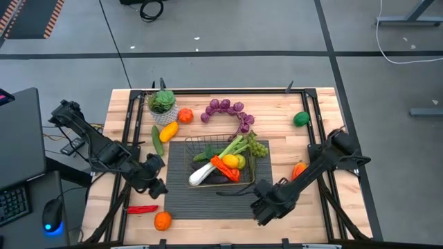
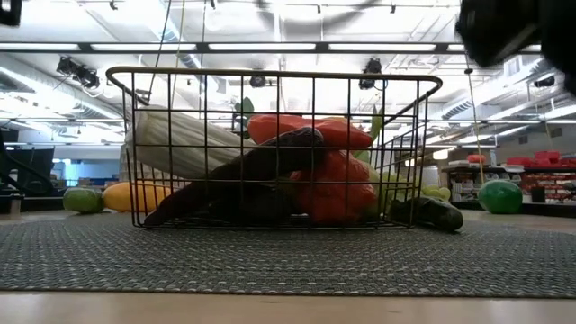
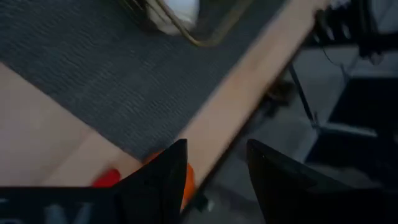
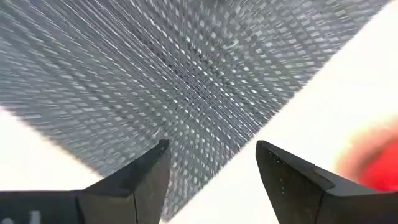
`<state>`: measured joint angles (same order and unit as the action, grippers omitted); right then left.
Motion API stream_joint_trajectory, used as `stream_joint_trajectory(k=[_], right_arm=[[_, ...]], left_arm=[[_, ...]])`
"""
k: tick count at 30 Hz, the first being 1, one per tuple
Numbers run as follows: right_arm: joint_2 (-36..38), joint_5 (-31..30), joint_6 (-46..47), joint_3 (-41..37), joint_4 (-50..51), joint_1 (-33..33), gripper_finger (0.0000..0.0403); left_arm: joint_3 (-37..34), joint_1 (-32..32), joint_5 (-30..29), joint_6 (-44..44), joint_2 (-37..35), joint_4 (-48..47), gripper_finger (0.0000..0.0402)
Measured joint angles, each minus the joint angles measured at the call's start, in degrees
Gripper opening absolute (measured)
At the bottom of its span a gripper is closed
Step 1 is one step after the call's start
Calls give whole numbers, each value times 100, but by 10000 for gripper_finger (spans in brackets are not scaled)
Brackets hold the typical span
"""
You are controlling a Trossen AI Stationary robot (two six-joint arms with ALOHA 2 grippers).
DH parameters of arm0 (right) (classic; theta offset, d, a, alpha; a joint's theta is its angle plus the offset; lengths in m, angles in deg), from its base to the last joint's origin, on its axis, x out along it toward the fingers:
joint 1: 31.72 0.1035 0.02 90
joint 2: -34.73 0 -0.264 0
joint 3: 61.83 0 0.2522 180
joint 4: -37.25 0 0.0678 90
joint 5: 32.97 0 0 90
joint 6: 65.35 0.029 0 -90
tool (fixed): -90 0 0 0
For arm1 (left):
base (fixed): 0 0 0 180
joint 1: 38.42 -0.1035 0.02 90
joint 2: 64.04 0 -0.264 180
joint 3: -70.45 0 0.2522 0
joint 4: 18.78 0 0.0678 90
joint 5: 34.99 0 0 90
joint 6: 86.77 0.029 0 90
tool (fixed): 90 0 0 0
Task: Build produce basket
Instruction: Put the red chili pepper into the gold wire basket
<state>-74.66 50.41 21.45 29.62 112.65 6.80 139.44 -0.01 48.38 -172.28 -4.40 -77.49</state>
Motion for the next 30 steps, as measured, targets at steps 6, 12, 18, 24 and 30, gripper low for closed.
stream_joint_trajectory(k=[6, 12, 18, 24, 30], right_arm=[[885, -563, 619, 2, 553, 138, 242], [1474, -1194, 927, 2, 960, 161, 257], [1634, -1350, 929, 7, 1007, 142, 286], [1561, -1352, 1032, 7, 989, 173, 302], [1561, -1430, 995, 9, 1015, 175, 304]], left_arm=[[515, 100, 214, 302, -4, 87, 172], [648, 713, 290, 824, 192, -205, 172], [644, 1383, 603, 1169, 744, -1288, 196], [446, 1626, 584, 1275, 1255, -1252, 270], [162, 1746, 584, 1359, 1862, -1207, 330]])
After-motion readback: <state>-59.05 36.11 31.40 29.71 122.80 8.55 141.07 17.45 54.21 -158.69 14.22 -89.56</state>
